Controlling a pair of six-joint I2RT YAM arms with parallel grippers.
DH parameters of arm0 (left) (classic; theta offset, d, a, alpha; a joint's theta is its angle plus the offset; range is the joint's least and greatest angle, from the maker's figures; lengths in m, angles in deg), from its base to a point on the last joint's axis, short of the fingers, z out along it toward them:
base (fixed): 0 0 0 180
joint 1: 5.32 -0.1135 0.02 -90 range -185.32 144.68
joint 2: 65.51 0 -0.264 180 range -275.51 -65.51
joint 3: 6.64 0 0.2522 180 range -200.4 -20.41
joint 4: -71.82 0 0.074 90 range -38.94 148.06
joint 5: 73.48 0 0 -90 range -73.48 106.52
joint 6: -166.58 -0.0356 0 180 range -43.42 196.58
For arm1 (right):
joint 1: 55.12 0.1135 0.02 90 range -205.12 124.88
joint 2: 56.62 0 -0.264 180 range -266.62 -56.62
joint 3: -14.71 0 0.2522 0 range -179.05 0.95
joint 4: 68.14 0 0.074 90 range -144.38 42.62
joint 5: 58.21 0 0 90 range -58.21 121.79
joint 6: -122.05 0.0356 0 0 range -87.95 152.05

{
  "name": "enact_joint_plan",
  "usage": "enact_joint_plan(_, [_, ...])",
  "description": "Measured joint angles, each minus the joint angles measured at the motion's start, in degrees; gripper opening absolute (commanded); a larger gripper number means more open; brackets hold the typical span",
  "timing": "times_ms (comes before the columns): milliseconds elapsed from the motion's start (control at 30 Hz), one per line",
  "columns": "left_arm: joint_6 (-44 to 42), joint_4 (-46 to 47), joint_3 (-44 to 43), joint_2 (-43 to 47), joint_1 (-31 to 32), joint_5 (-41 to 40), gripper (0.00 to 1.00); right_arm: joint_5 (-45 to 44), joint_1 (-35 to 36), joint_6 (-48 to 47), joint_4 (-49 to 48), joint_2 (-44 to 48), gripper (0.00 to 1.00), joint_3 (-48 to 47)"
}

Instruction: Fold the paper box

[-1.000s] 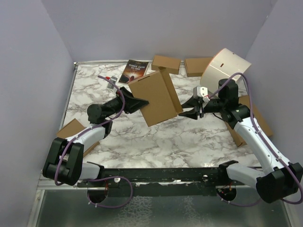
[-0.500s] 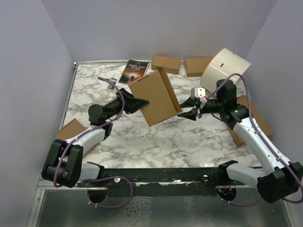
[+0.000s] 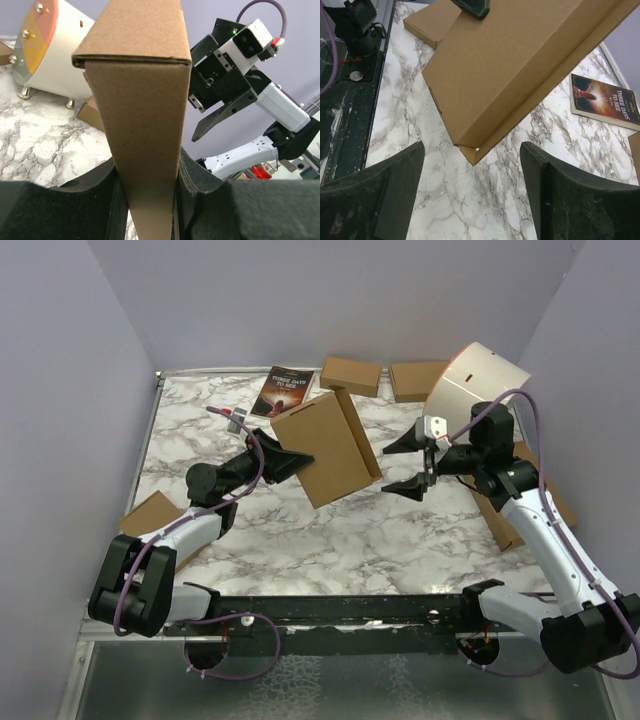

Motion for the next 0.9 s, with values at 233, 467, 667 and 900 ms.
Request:
enact_joint_plan(233, [-0.3, 0.8, 0.5, 0.0, 0.0, 2.4, 0.00, 4.1, -5.1, -0.2, 1.7, 1.6, 0.82, -0.9])
enact_joint_plan(467, [-2.5, 0.9, 0.5, 0.0, 0.0, 5.9, 0.00, 6.3, -6.6, -3.6, 5.7, 1.3, 0.91, -5.6])
enact_joint_plan(667, [-13.1, -10.5, 0.5, 3.9, 0.3, 7.7, 0.00, 10.4, -6.6, -17.3, 13.9, 0.0, 0.99, -14.5])
enact_joint_plan(900, [-28.6, -29.3, -0.9, 8.9, 4.5, 8.4, 0.00, 13.0, -6.6, -31.6, 22.0, -3.5, 0.87, -18.1])
